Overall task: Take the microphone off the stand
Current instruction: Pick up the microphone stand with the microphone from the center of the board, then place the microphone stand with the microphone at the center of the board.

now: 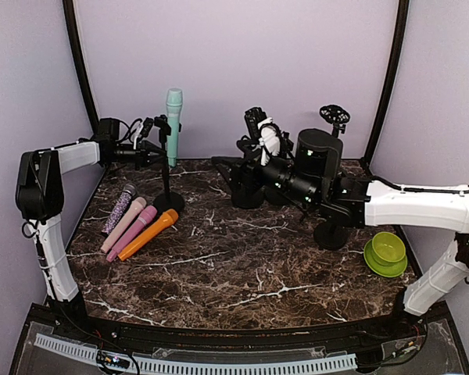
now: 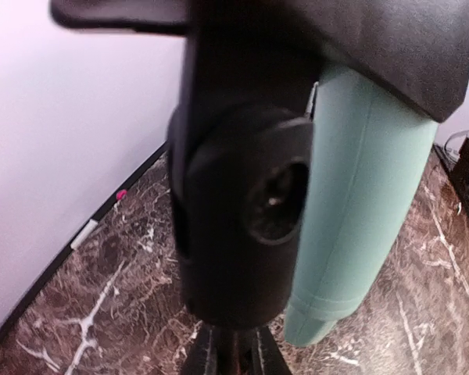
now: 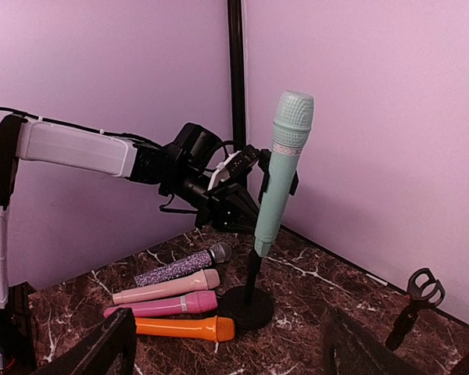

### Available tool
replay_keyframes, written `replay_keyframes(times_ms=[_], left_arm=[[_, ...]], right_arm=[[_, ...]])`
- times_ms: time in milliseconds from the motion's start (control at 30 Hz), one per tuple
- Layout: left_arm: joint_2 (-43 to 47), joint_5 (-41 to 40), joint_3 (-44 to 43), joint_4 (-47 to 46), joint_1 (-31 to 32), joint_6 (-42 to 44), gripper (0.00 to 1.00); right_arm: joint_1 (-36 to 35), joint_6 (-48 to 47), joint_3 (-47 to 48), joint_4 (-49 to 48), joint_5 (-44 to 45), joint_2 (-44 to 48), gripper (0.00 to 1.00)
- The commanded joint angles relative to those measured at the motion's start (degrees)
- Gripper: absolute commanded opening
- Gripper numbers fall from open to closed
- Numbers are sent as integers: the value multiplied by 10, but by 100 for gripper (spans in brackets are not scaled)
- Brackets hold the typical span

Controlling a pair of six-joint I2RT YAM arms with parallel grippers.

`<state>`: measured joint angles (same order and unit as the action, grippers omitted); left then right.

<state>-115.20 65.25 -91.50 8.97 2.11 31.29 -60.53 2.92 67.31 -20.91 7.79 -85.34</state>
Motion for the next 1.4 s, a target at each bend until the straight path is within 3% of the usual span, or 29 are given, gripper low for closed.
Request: replay_keyframes(times_ms=[0, 167, 400, 567, 867, 1033, 1267, 1367], left_arm=[[4, 11, -11, -3, 1, -35, 0], [13, 60, -16, -80, 11, -91, 0], [6, 39, -75, -208, 40, -195, 0], [26, 31, -91, -218, 69, -223, 0], [161, 57, 134, -239, 137, -276, 0], [179, 62, 170, -199, 167, -245, 0], [204, -33, 243, -239, 213, -251, 0], [221, -79, 264, -223, 229, -231, 0]], right_arm=[[-6, 8, -9, -15, 22, 25, 81], [-7, 7, -9, -14, 26, 33, 81], [-18, 7, -41, -17, 45, 46, 80], [-22, 2, -57, -12, 65, 66, 80], [-22, -1, -98, -31, 99, 124, 83], [-22, 8, -122, -40, 96, 144, 88], [-23, 20, -149, -74, 91, 134, 91], [-27, 25, -127, -49, 65, 104, 99]])
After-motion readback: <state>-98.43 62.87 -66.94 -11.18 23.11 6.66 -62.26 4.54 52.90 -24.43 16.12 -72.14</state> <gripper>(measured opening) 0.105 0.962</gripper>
